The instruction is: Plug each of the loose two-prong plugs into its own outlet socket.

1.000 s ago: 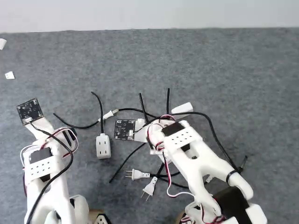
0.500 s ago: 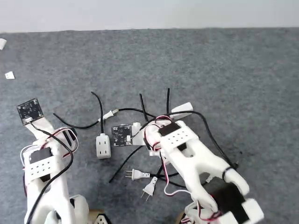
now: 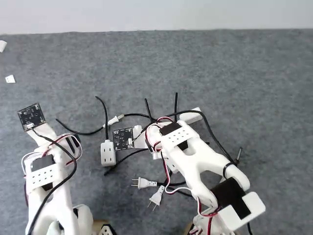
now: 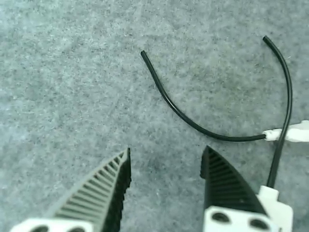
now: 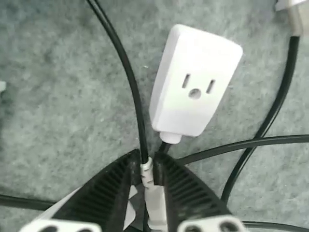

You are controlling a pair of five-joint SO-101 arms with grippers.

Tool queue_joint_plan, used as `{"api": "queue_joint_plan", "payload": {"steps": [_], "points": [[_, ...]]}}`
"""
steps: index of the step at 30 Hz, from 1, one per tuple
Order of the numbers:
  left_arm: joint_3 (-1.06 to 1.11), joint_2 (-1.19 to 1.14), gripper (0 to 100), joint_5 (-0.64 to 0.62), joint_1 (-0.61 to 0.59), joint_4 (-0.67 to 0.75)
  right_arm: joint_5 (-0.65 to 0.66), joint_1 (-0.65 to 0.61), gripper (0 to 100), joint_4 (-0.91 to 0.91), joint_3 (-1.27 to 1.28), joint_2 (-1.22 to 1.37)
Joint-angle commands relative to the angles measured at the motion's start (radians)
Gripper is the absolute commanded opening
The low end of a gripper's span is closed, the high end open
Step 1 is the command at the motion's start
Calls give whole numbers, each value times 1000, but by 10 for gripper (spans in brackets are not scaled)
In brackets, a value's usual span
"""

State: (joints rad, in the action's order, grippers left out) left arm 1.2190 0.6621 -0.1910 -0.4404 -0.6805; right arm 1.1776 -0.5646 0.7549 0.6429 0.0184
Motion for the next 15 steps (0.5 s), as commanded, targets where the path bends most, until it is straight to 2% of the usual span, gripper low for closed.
{"api": "queue_joint_plan", "payload": {"steps": [1, 5, 10, 15], "points": [[-2, 0, 220, 11, -2, 28, 8, 35, 76, -36, -18, 1], [-1, 0, 220, 11, -2, 28, -15, 56, 8, -73, -21, -2], [-1, 0, 220, 11, -2, 28, -121, 51, 10, -74, -29, -44], [1, 0, 218, 11, -2, 51, -331, 56, 10, -73, -29, -196]]}}
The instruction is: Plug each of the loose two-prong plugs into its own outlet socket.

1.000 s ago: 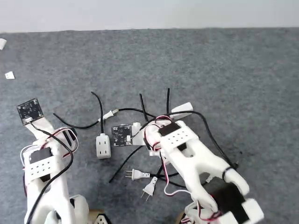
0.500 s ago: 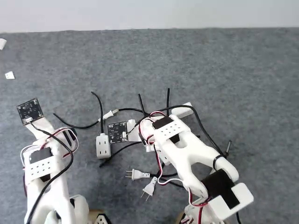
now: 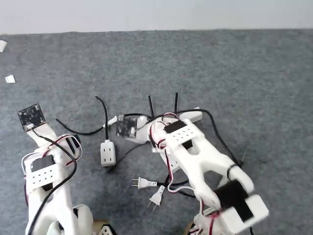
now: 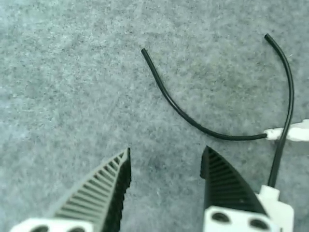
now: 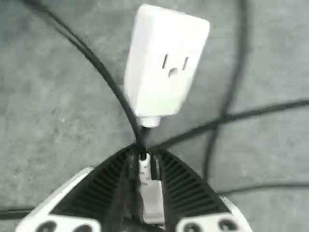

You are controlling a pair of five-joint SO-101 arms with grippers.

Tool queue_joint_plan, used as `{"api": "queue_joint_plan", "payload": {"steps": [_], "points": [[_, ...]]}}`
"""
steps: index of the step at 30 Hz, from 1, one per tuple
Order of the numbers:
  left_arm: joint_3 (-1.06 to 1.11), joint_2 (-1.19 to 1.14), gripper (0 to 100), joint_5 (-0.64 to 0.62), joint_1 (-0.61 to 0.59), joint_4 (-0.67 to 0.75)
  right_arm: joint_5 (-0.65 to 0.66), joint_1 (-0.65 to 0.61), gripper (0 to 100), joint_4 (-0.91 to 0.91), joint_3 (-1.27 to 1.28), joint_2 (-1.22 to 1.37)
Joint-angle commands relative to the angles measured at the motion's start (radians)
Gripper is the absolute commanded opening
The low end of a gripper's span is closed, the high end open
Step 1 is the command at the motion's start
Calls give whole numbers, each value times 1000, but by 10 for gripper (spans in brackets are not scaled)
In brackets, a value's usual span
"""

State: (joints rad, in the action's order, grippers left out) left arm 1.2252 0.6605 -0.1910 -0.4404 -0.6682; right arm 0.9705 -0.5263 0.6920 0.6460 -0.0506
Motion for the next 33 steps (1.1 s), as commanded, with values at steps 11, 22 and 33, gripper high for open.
{"api": "queue_joint_plan", "payload": {"steps": [11, 22, 33], "points": [[1, 2, 218, 11, 0, 43, -477, -1, 10, 338, -138, -409], [2, 3, 218, 11, 0, 44, -891, -143, 10, 369, -242, -154], [4, 3, 218, 11, 0, 43, -1042, -53, 29, 180, -423, 311]]}}
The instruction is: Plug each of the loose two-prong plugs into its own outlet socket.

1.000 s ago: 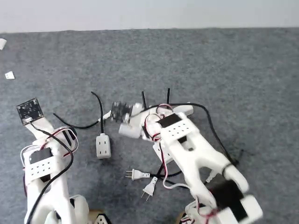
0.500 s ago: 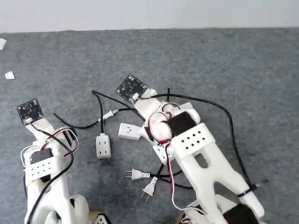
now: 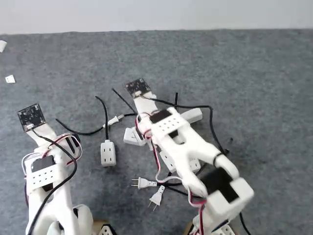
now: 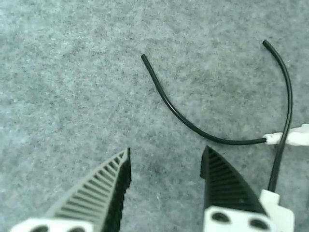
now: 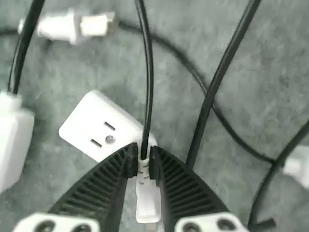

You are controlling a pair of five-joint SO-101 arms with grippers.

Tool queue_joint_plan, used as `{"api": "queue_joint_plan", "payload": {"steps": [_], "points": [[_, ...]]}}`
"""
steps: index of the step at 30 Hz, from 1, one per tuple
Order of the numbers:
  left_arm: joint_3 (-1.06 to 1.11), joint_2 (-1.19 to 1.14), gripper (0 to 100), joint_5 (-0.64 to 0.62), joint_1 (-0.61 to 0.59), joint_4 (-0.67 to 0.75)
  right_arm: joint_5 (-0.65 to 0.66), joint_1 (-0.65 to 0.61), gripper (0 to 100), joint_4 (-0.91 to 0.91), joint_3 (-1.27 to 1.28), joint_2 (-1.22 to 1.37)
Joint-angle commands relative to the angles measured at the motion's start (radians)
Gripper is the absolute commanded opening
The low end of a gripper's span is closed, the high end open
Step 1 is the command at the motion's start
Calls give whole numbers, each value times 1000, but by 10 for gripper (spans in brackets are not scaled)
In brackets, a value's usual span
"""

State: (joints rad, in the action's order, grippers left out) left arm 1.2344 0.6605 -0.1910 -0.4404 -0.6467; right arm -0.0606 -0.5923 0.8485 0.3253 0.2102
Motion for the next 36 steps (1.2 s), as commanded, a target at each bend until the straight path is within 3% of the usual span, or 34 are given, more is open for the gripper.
{"api": "queue_joint_plan", "payload": {"steps": [1, 5, 18, 21, 28, 36], "points": [[-5, 3, 218, 11, 0, 21, -11, 13, 51, 51, -126, 58], [-5, 3, 218, 11, 0, 21, 11, 22, 154, 64, -153, 62], [-5, 3, 218, 11, 0, 20, 57, 120, 91, 62, -107, -105], [-5, 3, 218, 11, 0, 20, 146, 88, 2, 73, -86, -130], [-5, 3, 218, 11, -2, 21, 364, 58, 41, 186, -69, -82], [-5, 3, 218, 11, -2, 21, 400, 24, 87, 185, -110, 5]]}}
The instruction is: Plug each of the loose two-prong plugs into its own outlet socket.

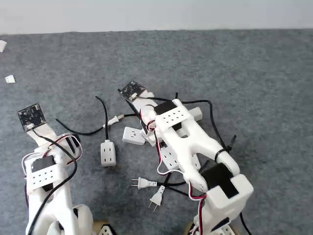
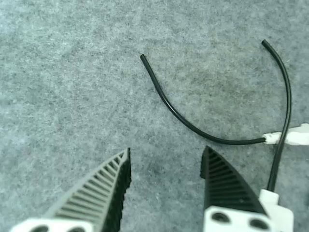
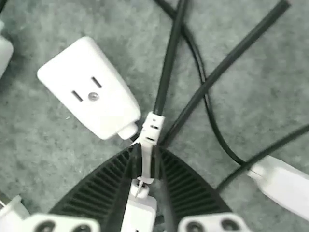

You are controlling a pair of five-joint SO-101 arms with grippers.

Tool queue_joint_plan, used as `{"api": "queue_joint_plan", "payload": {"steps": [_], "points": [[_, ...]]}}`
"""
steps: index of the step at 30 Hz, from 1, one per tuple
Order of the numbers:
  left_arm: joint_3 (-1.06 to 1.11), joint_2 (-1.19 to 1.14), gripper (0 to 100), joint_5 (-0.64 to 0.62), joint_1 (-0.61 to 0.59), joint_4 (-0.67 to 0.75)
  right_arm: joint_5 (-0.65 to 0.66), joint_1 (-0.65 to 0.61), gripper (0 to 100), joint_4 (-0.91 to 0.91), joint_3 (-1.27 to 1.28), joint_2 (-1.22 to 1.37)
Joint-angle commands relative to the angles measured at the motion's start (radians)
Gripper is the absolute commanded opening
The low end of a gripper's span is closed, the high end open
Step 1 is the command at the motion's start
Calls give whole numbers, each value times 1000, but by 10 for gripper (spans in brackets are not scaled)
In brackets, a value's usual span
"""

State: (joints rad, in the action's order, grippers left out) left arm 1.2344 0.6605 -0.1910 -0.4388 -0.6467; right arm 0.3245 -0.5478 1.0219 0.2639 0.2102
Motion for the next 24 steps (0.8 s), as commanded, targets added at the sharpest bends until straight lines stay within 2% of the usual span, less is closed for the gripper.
{"api": "queue_joint_plan", "payload": {"steps": [1, 7, 11, 24], "points": [[-5, 3, 218, 11, -3, 21, 12, -21, 91, 5, -52, 16], [-5, 3, 218, 11, -3, 21, 14, -10, 12, -12, -135, 116], [-5, 3, 218, 11, -3, 21, 11, 13, 12, 41, -199, 133], [-5, 3, 218, 11, -3, 21, 11, 44, 12, 47, -227, 139]]}}
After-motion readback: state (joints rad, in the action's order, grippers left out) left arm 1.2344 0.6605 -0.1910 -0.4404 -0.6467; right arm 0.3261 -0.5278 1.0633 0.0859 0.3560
